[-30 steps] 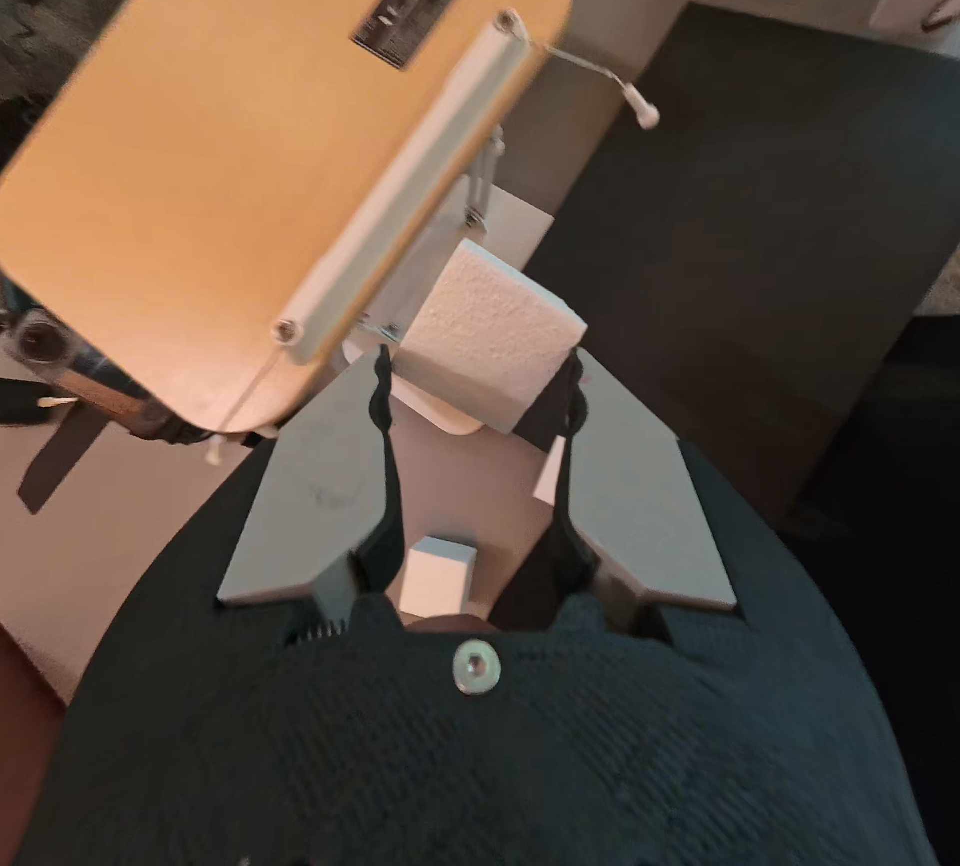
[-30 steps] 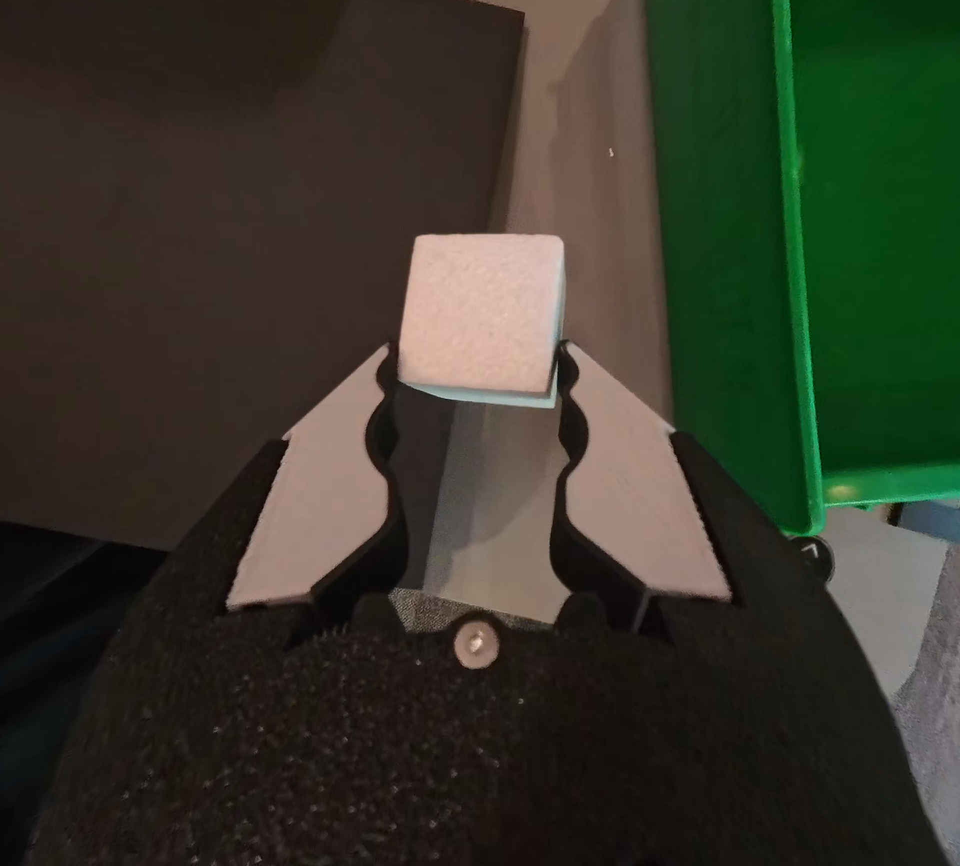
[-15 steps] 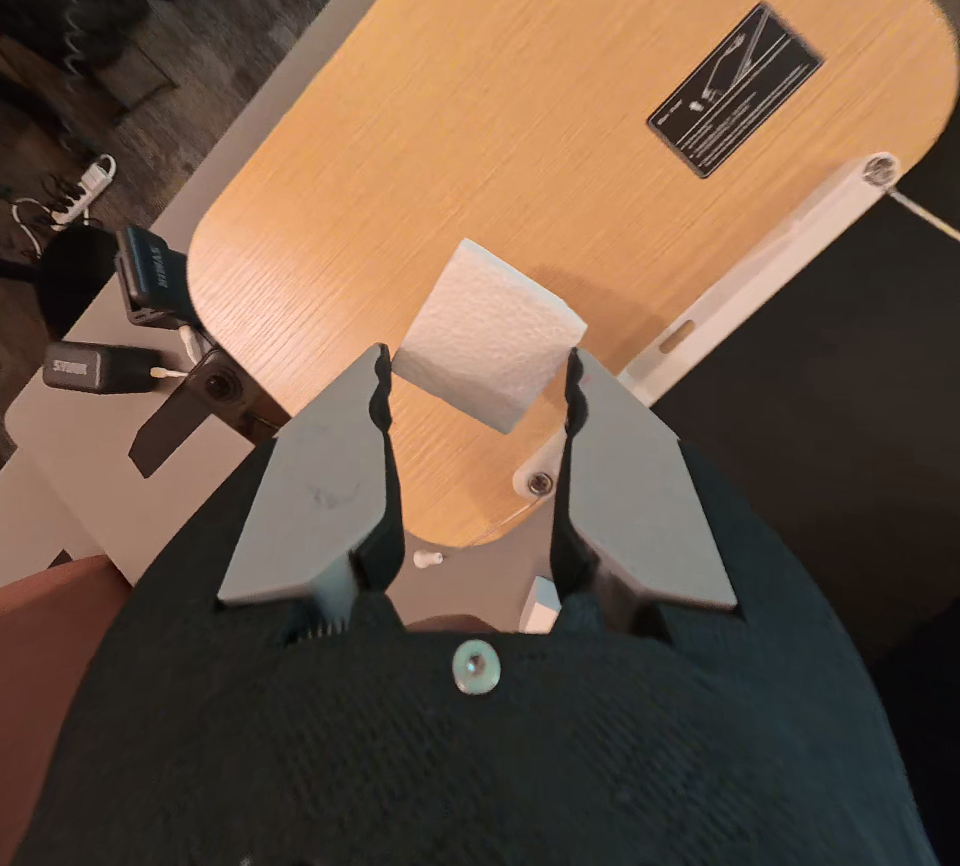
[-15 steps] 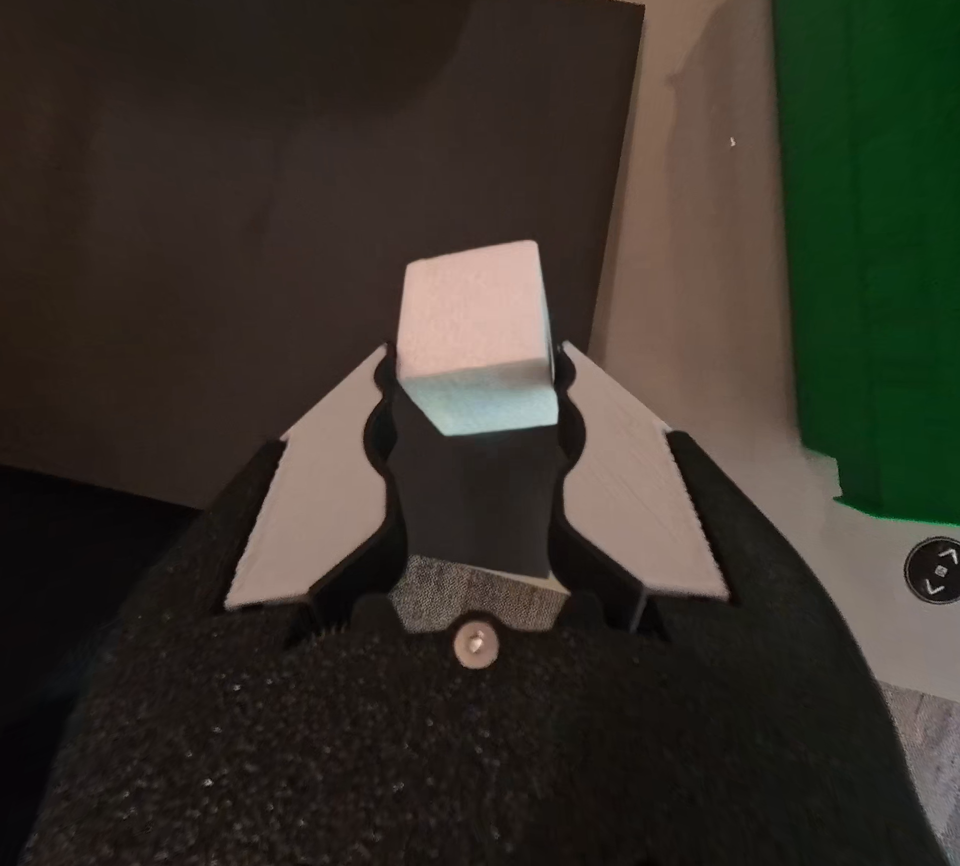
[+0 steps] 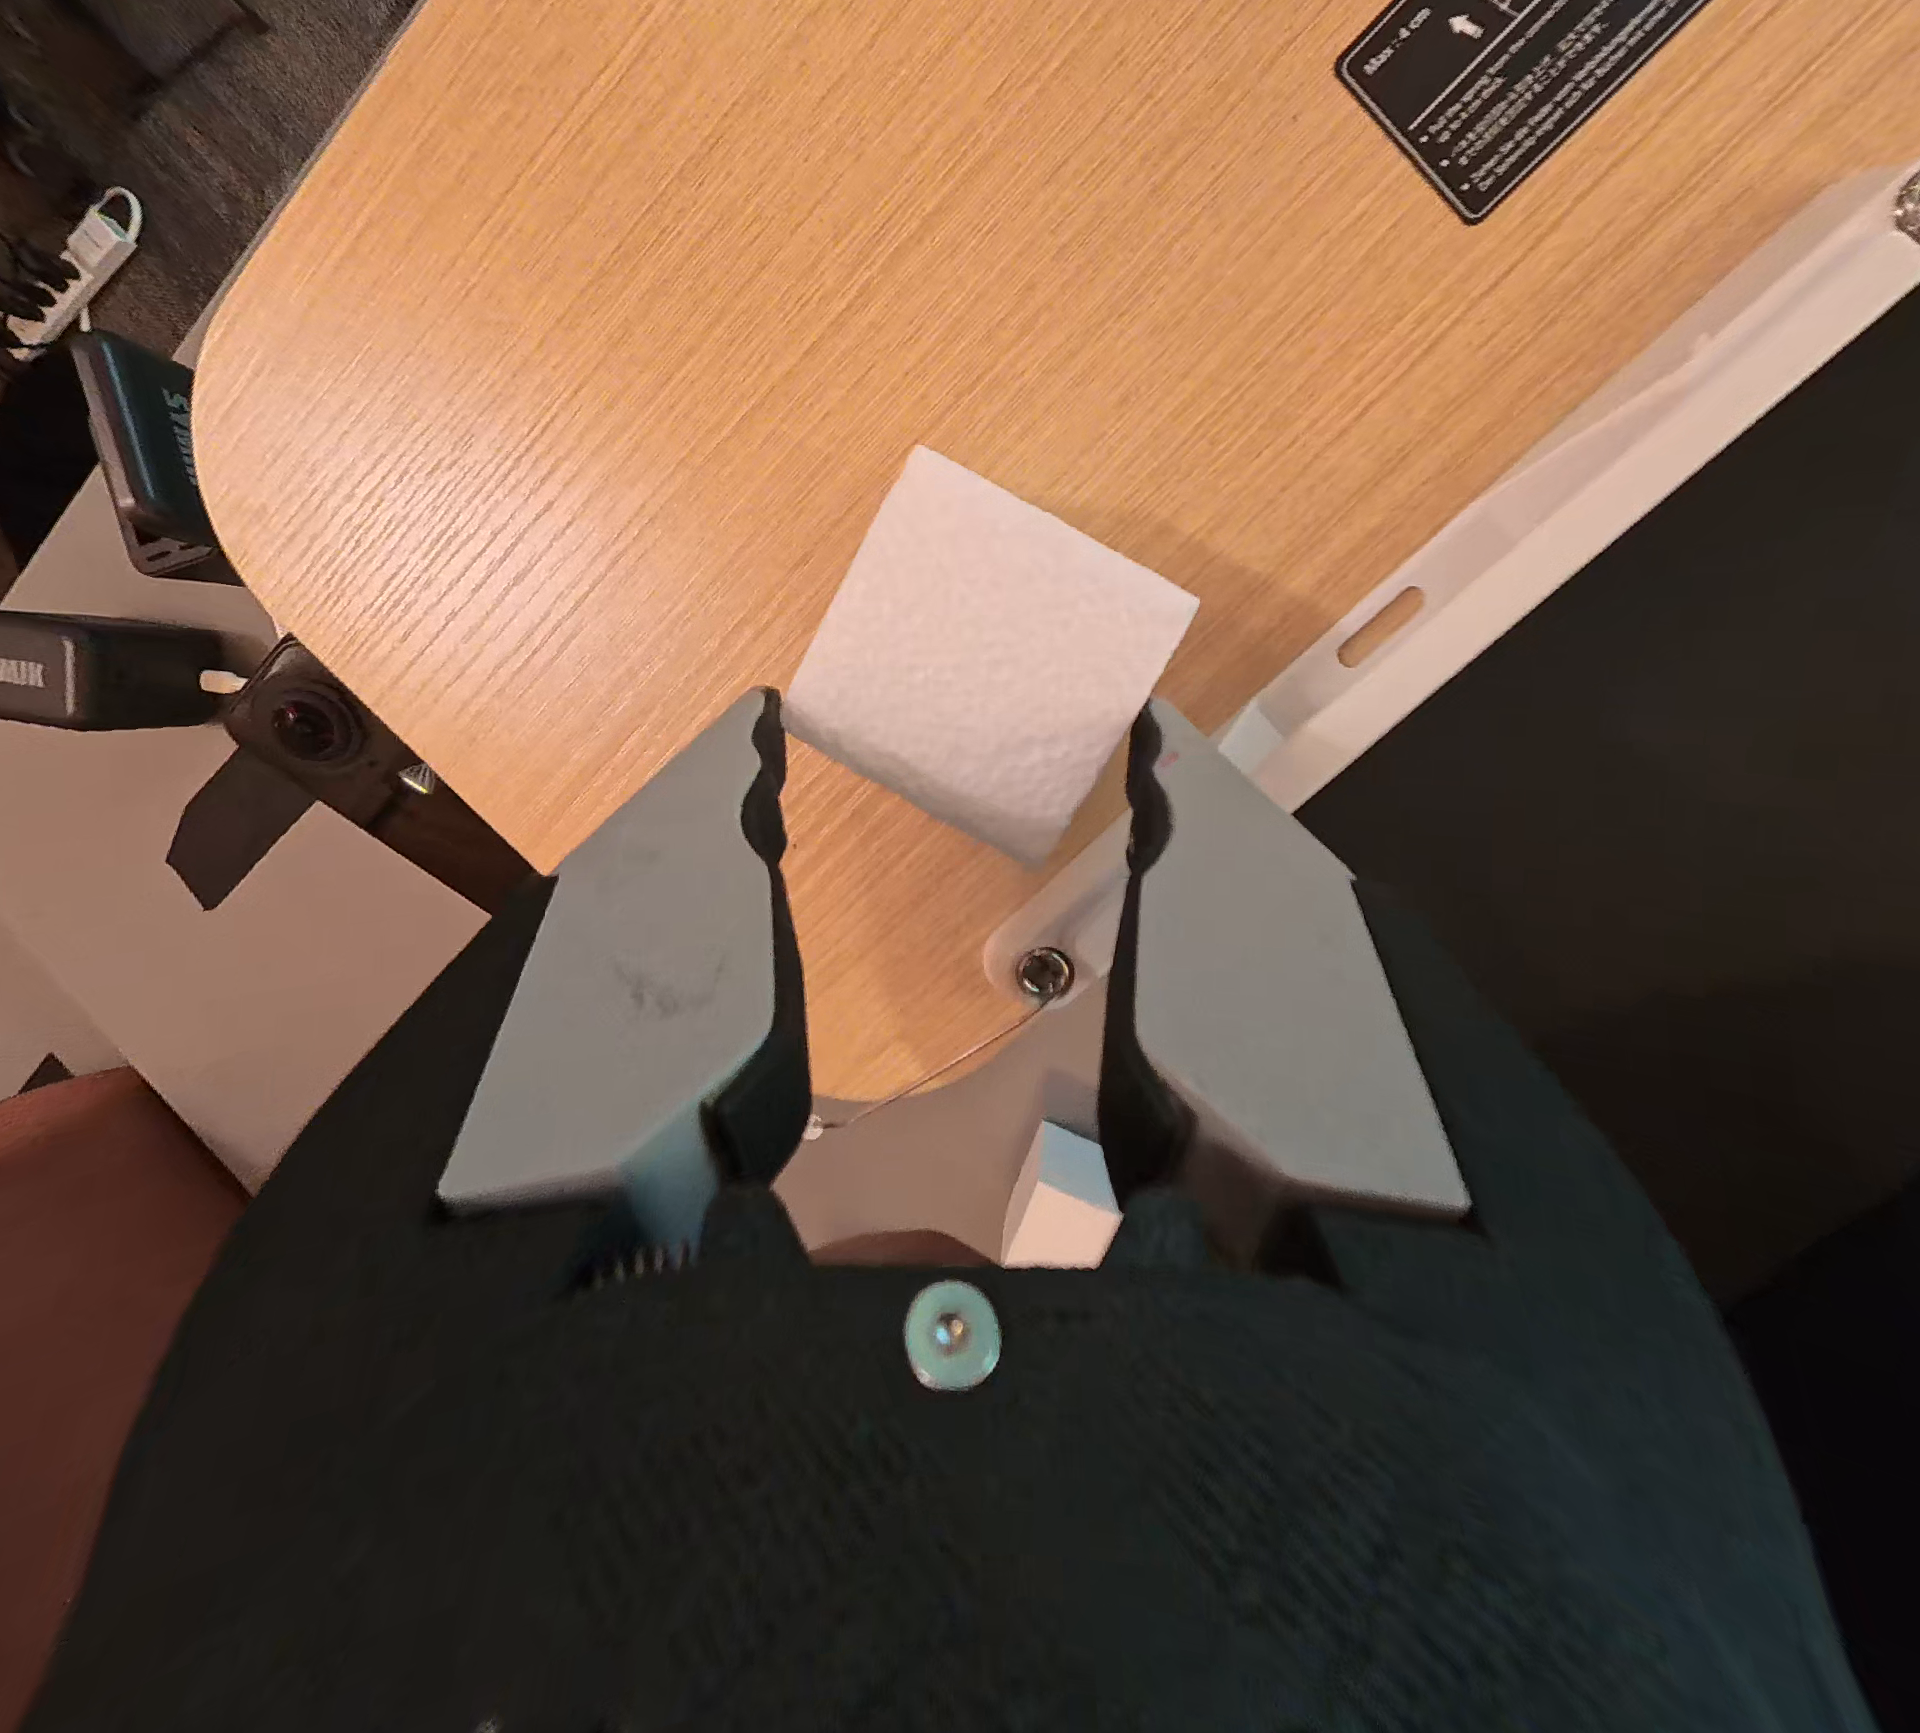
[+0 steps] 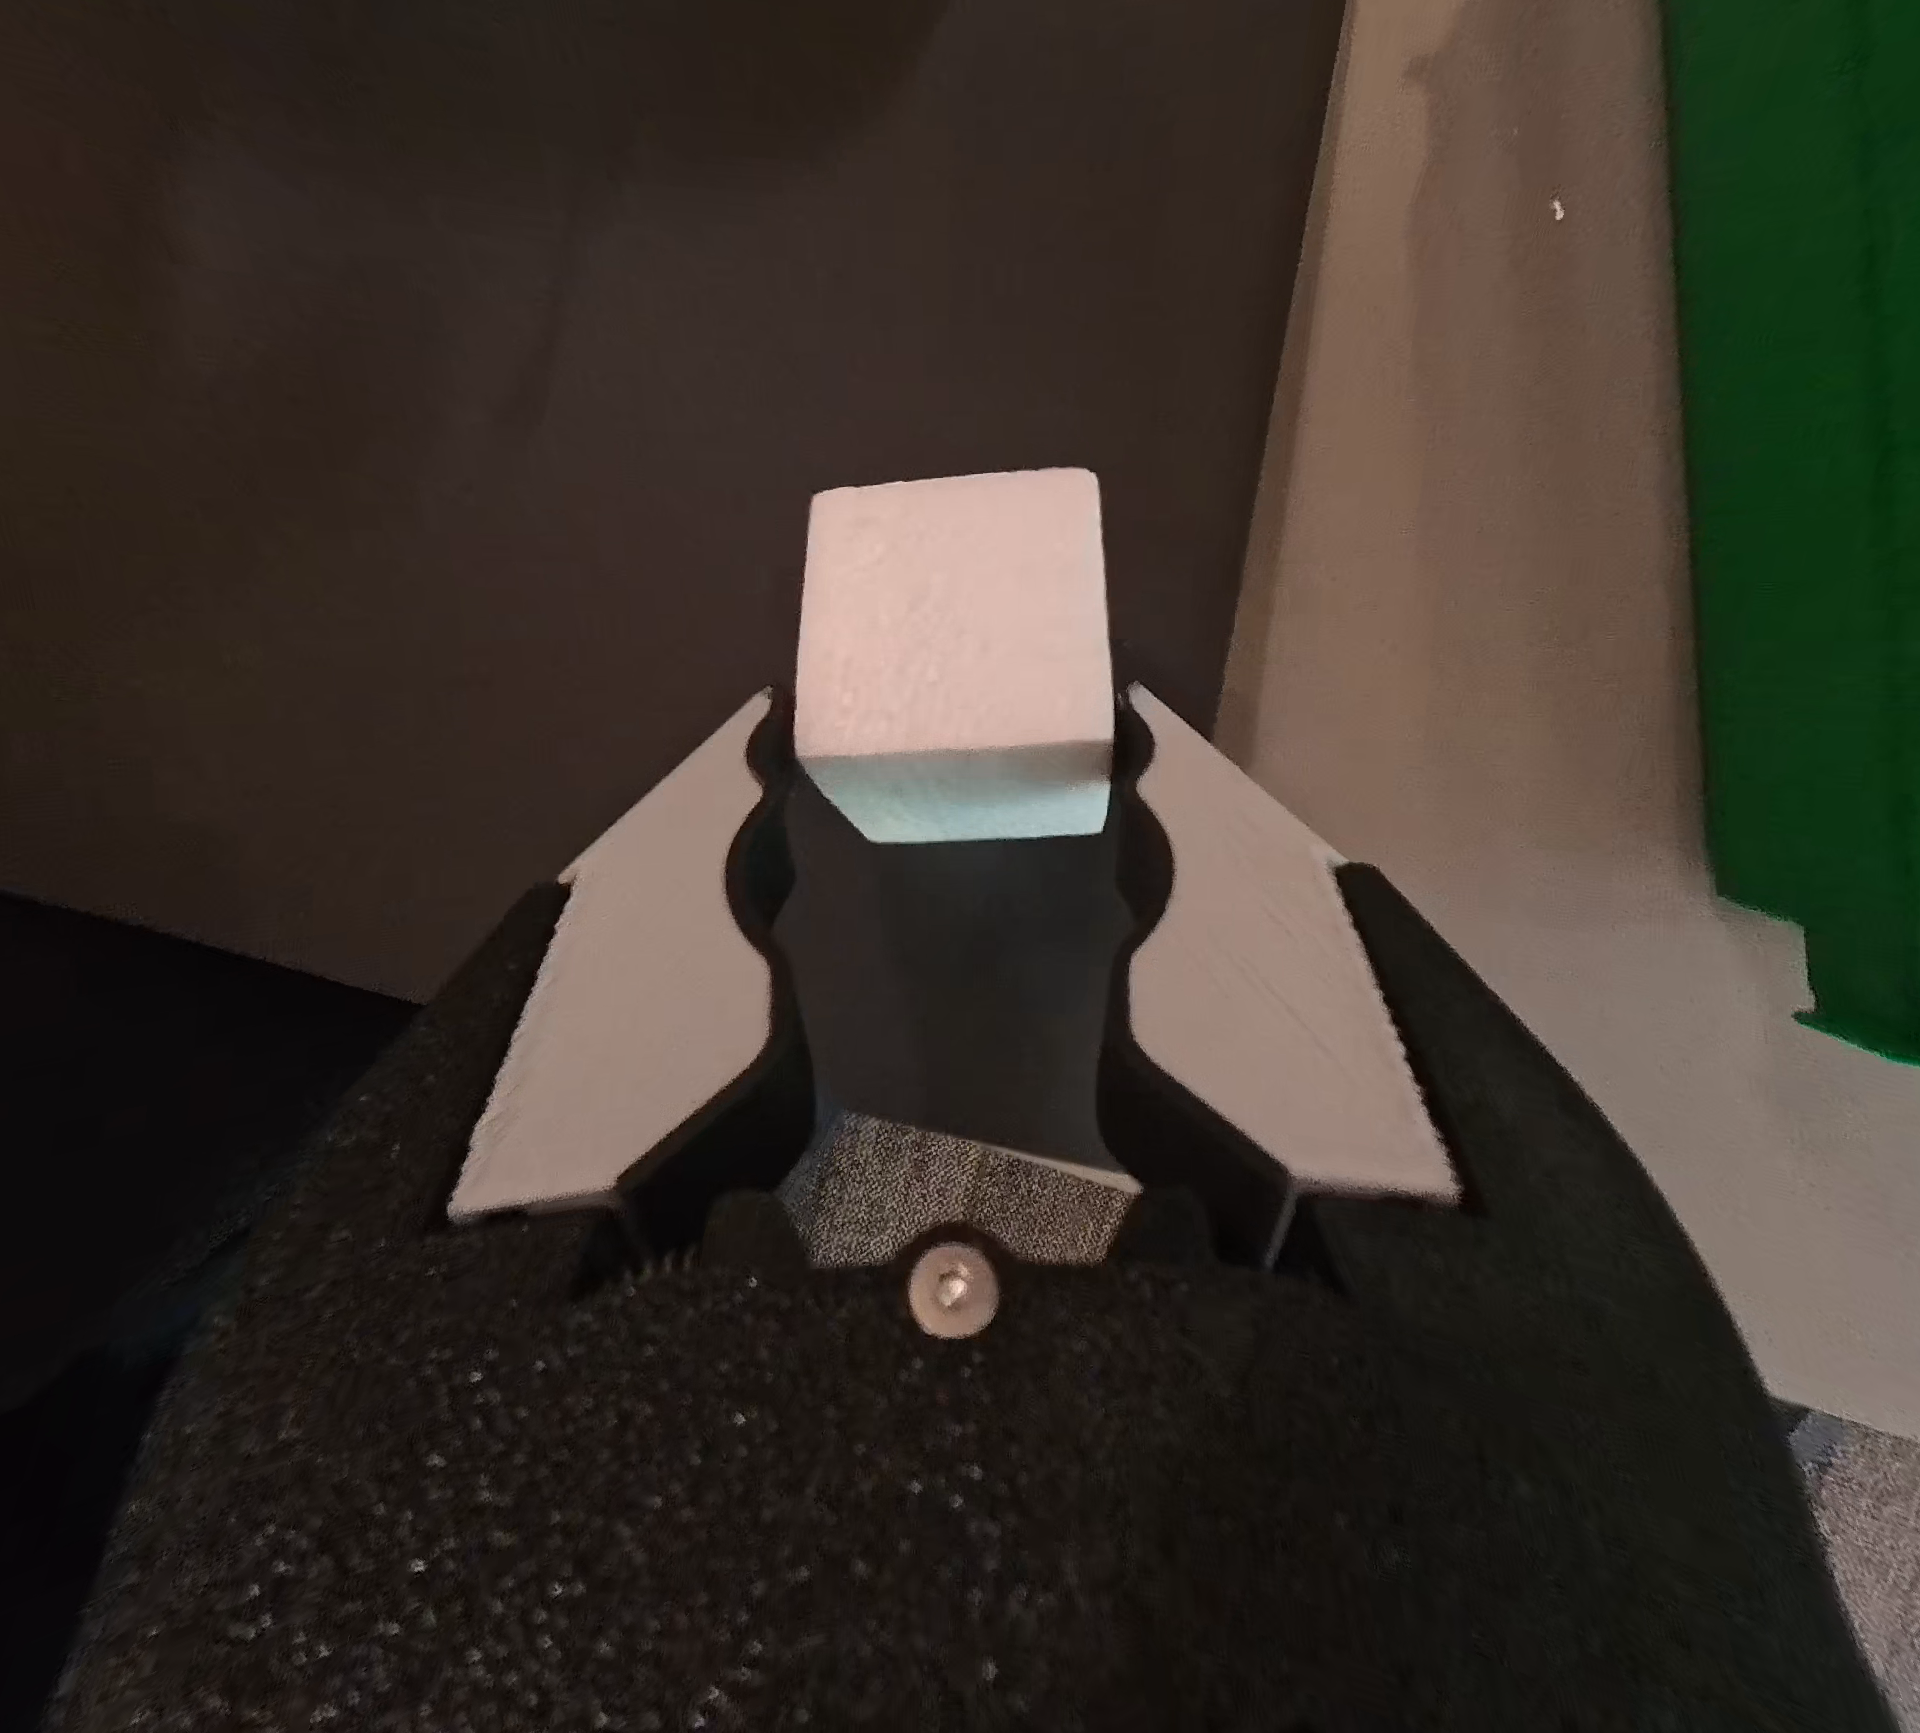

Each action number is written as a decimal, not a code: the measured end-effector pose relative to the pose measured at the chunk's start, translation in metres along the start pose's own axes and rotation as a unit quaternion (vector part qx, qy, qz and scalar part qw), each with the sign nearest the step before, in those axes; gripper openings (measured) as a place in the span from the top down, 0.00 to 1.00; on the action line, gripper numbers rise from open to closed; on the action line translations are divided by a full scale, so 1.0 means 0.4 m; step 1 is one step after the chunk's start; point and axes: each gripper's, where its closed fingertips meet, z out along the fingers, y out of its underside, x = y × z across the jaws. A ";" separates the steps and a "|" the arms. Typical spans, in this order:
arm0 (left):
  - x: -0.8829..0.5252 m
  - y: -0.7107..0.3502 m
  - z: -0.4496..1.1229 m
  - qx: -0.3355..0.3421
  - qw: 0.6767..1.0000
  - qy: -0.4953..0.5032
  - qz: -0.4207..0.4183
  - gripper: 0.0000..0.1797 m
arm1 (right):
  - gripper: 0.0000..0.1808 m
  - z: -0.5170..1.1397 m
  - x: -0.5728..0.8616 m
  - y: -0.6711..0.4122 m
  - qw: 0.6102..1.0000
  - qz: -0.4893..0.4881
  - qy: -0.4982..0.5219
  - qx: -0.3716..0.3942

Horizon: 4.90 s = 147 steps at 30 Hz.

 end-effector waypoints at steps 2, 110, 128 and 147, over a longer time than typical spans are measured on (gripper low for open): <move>0.000 0.001 -0.001 0.001 1.000 -0.002 -0.001 0.64 | 0.66 0.005 -0.002 -0.001 1.000 -0.003 -0.003 -0.006; 0.208 0.626 -0.121 0.058 0.989 0.119 -0.072 0.52 | 0.58 -0.043 -0.710 -0.921 0.848 -0.489 -0.194 0.067; 0.033 0.578 -0.045 -0.076 0.966 0.081 0.232 0.69 | 0.60 -0.346 -0.395 -0.399 0.935 -0.270 -0.178 0.149; 0.113 -0.200 -0.191 0.002 0.920 0.129 0.371 0.69 | 0.62 -0.421 -0.316 -0.212 0.953 -0.154 -0.160 0.206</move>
